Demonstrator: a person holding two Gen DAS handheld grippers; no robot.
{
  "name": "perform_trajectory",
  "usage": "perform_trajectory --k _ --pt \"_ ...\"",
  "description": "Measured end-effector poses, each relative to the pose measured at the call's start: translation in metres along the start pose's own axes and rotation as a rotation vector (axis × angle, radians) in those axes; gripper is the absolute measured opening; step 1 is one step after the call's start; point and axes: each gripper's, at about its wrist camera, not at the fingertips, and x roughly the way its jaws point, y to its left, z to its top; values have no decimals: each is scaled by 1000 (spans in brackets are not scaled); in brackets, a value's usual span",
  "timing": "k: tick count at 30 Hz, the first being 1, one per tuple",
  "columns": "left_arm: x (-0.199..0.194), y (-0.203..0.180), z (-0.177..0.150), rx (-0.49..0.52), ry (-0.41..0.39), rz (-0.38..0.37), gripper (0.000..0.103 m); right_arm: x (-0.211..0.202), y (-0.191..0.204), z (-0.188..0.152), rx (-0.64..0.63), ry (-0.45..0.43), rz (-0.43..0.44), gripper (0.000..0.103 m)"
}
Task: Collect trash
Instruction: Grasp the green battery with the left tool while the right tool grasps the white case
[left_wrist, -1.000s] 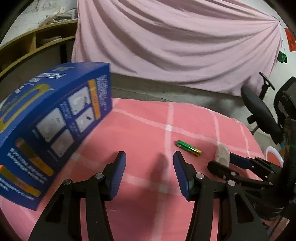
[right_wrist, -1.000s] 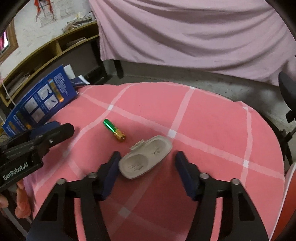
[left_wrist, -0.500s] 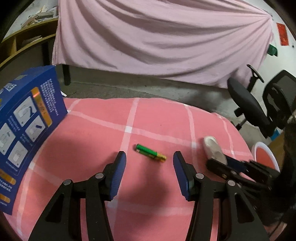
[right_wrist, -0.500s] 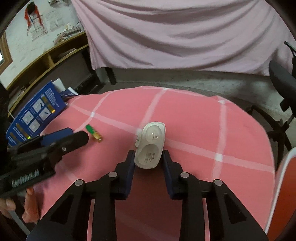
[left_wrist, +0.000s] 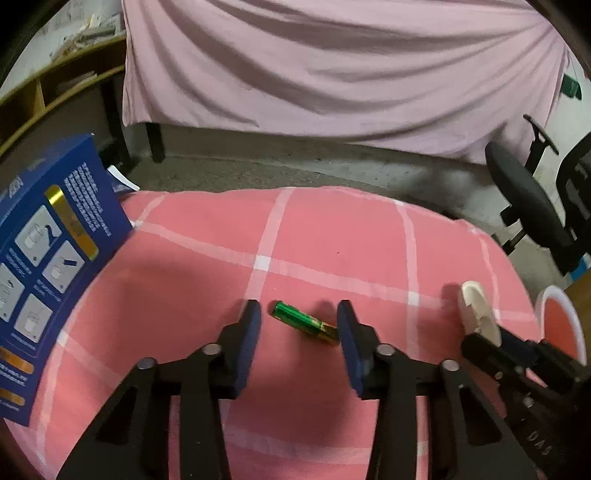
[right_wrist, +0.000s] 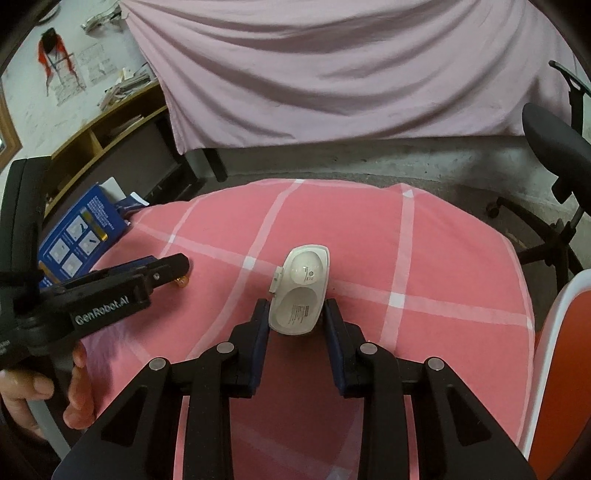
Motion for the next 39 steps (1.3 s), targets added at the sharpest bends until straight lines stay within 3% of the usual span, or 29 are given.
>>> perform_trajectory --k 5,9,14,24,26,30,34,39 --pt "-2 12 -11 -21 -11 -64 13 -1 -2 0 18 -7 18 27" --pt "-6 26 -15 -50 -16 -150 10 -4 -6 -2 25 -17 55 27" --pt "-18 23 -14 -25 -46 -173 6 -13 -2 -6 7 -45 76 27" --pt "-55 7 -31 68 -210 -227 6 -35 9 -12 -39 -160 84 27" --pt "-63 4 -36 89 -245 -223 0 -40 10 -13 -46 -186 73 27" --pt "-70 1 -44 110 -290 -239 0 -44 12 -15 -55 -217 61 27" --pt "-65 4 -46 104 -256 -253 0 -41 14 -14 -58 -208 60 27" --pt "-43 11 -38 58 -95 -281 0 -37 11 -14 -52 -190 56 27"
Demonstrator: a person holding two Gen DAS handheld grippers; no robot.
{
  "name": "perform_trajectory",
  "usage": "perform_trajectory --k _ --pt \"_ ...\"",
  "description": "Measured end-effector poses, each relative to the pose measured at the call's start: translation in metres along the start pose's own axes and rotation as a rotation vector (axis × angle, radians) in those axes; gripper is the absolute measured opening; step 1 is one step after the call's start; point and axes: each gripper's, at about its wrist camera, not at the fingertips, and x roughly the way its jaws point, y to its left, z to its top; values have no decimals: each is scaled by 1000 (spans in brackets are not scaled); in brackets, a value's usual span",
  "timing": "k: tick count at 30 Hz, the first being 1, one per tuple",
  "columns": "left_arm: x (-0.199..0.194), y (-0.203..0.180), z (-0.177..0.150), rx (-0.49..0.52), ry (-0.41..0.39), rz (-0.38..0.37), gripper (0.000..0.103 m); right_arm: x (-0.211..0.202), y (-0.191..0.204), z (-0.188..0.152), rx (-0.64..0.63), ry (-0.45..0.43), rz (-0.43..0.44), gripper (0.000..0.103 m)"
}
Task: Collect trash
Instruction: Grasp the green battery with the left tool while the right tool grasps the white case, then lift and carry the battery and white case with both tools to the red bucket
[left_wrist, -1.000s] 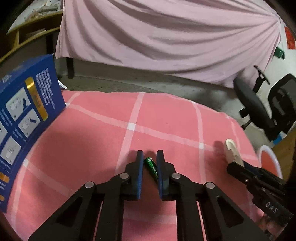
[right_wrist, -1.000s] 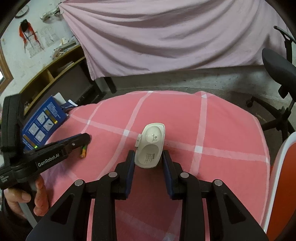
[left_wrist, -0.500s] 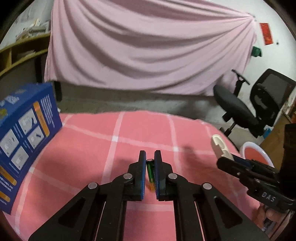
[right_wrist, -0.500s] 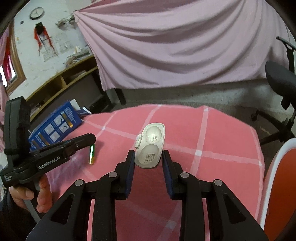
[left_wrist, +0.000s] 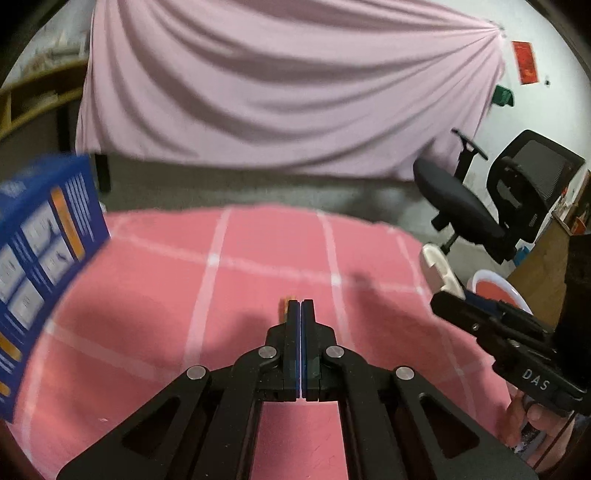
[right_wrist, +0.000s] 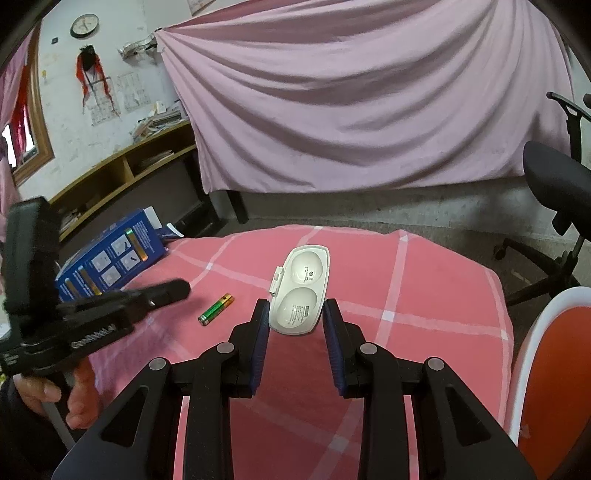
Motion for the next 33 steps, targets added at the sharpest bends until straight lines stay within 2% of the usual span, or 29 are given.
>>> perform_trajectory --k 3,4,5,7,14,15,17,22,24,28,31,33 --pt "6 0 4 -11 47 0 3 2 -5 -1 12 19 -6 27" --pt "7 0 6 -8 60 3 11 3 -4 -1 16 25 -8 27" --pt "10 -1 8 -5 72 11 24 4 -5 -1 20 31 -9 27" --pt "12 -4 10 0 82 24 30 5 -6 -1 27 37 -8 27" --pt "23 -13 14 39 112 74 28 5 -8 -2 28 46 -11 27" --pt "24 -12 13 48 114 84 26 5 -9 -2 27 47 -11 27" --pt "27 -13 12 57 123 101 8 5 -9 -2 27 47 -11 27" --pt "29 -17 11 54 110 83 7 1 -8 -2 20 27 -10 27" --pt "20 -19 10 63 62 83 7 -5 -6 -3 11 -2 -11 27" --pt "-18 -28 5 79 -160 55 7 -24 3 -5 -30 -105 -6 27" --pt "-47 -40 -4 80 -334 71 7 -50 11 -9 -72 -235 7 27" --pt "-60 -47 -9 71 -405 66 7 -74 15 -13 -97 -348 -2 27"
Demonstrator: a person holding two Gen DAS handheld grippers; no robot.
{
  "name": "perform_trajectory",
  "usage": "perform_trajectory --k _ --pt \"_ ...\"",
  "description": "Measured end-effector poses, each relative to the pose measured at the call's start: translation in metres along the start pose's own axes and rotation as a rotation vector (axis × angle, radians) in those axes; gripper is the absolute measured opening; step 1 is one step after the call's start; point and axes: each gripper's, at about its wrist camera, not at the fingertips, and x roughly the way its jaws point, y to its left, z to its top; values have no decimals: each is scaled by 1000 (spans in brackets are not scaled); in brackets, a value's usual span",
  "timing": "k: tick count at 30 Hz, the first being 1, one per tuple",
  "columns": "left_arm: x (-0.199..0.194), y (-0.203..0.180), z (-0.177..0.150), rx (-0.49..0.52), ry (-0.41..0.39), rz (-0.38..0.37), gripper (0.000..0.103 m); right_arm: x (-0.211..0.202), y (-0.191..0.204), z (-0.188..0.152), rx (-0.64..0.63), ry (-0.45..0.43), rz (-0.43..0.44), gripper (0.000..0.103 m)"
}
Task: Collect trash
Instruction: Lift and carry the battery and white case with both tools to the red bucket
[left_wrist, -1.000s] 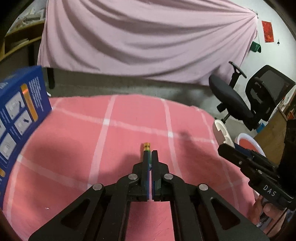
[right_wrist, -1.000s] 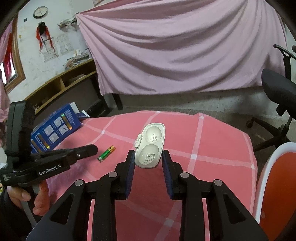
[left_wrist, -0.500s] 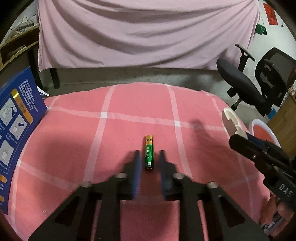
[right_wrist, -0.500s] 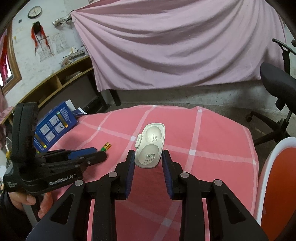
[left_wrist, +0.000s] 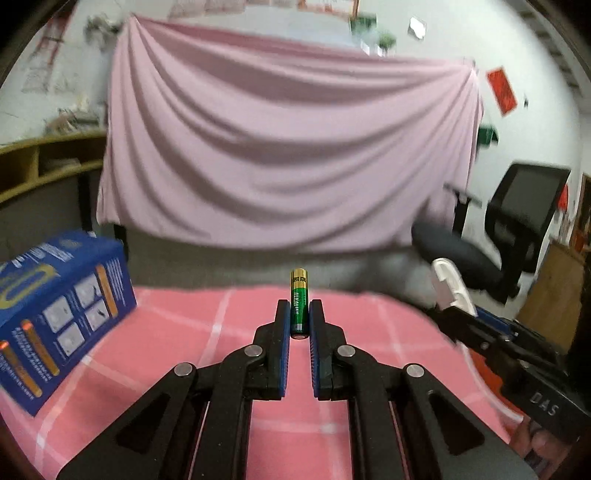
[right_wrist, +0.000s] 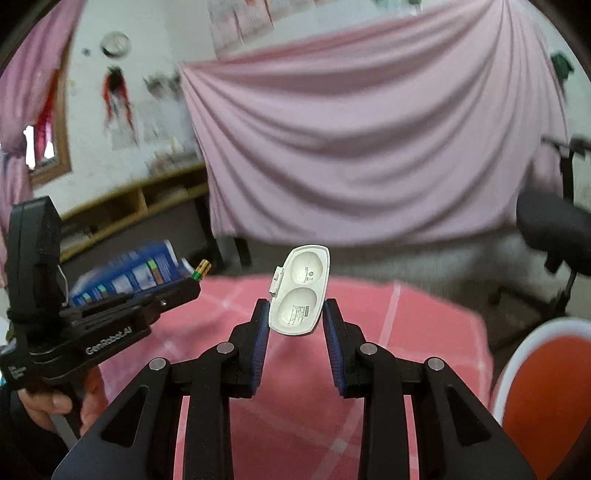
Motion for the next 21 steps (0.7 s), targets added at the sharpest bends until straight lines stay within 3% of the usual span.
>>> perform_trajectory --k 3,9,15,21 --pt "-17 -13 3 18 -79 -7 7 -30 2 3 -55 -118 -46 27" --pt "-41 -53 10 56 -185 -71 7 -76 -14 4 -99 -234 -145 27" --pt "-48 -111 15 149 -201 -144 7 -113 -48 2 -67 -287 -224 27" --pt "-41 -175 8 235 -194 -209 7 -139 -86 -3 7 -274 -288 27"
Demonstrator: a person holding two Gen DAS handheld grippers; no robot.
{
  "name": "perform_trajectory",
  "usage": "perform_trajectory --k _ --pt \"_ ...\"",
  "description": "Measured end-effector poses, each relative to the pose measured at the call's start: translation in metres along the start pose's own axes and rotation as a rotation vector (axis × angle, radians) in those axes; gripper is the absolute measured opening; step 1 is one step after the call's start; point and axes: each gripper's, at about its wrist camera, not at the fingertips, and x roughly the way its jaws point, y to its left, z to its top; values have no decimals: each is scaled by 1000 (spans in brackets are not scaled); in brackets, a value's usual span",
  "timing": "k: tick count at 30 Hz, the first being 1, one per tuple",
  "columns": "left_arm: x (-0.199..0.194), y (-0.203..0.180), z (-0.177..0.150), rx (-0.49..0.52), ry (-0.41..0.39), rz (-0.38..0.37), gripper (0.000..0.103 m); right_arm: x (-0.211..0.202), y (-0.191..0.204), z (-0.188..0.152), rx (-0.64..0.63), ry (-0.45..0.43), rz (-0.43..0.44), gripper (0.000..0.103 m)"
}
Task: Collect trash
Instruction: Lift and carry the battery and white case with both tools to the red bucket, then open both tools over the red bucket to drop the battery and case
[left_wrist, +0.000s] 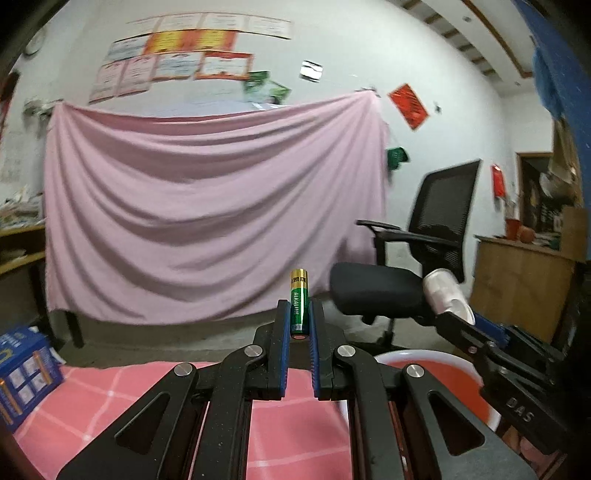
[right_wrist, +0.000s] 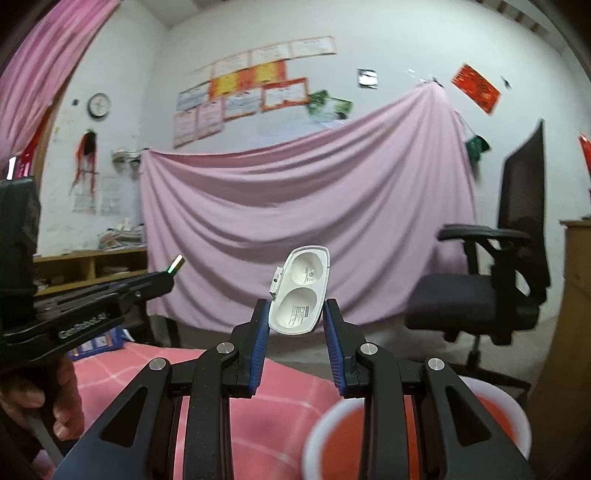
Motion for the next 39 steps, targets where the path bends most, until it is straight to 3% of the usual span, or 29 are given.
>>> perform_trajectory --k 7,15,18,23,39 --pt "28 -54 -6 56 52 -79 7 -4 -40 -8 82 76 -56 27" --pt "74 -86 -28 0 231 -164 7 -2 -75 -22 190 184 -91 28" --pt "82 -92 -31 -10 270 -171 7 -4 -79 -24 201 193 -112 36" --pt "86 -89 -29 -31 299 -170 7 -7 -82 -22 213 191 -123 37" --pt "61 -70 -17 -90 283 -152 8 -10 -81 -16 211 158 -146 43"
